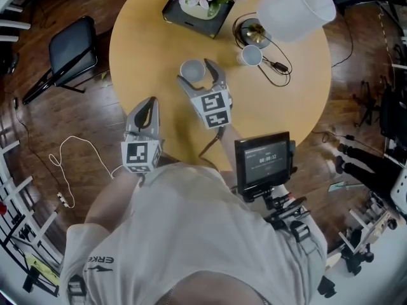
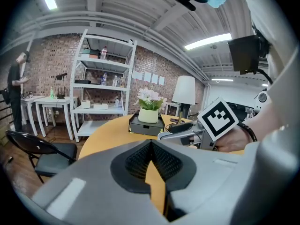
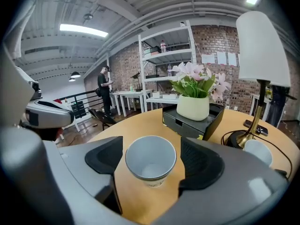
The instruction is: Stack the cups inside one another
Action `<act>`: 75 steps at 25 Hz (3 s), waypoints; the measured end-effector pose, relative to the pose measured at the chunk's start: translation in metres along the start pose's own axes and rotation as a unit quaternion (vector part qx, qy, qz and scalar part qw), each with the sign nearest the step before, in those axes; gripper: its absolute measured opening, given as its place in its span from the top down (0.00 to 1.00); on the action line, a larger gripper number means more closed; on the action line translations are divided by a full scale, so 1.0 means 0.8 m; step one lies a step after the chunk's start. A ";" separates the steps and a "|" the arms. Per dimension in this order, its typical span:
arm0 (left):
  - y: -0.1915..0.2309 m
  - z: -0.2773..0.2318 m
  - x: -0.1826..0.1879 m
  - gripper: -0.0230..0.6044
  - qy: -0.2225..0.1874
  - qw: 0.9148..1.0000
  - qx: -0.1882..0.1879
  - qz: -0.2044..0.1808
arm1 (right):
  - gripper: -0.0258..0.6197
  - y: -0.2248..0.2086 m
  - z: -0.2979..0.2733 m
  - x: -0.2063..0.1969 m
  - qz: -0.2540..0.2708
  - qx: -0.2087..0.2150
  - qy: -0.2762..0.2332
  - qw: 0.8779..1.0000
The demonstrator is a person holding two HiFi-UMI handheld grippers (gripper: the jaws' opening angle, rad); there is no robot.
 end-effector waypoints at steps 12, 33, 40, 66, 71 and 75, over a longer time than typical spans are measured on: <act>-0.008 0.000 0.008 0.96 -0.007 1.000 -0.012 -0.006 | 0.37 0.002 0.018 0.015 0.006 -0.009 -0.022 1.000; -0.074 0.010 0.078 0.96 -0.110 0.987 -0.110 -0.042 | 0.92 0.005 0.213 0.108 0.032 -0.175 -0.201 0.963; -0.105 0.005 0.105 0.96 -0.146 0.976 -0.153 -0.059 | 0.94 -0.005 0.279 0.102 0.015 -0.247 -0.229 0.941; -0.218 -0.074 0.119 0.96 -0.124 0.967 -0.208 -0.084 | 0.94 -0.094 0.367 0.012 -0.055 -0.336 -0.189 0.921; -0.225 -0.111 0.110 0.96 -0.102 0.973 -0.192 -0.081 | 0.94 -0.121 0.346 0.002 -0.068 -0.320 -0.175 0.929; -0.226 -0.144 0.091 0.96 -0.079 0.977 -0.180 -0.081 | 0.94 -0.139 0.321 -0.014 -0.084 -0.305 -0.157 0.936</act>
Point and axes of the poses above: the fingertips, and each gripper's own axes: z backward along the fingers, y to its left, x out of its top, the point moved 8 cm from there along z, backward along the fingers, and after that the axes turned 1 degree about -x, right-handed, at the moved point
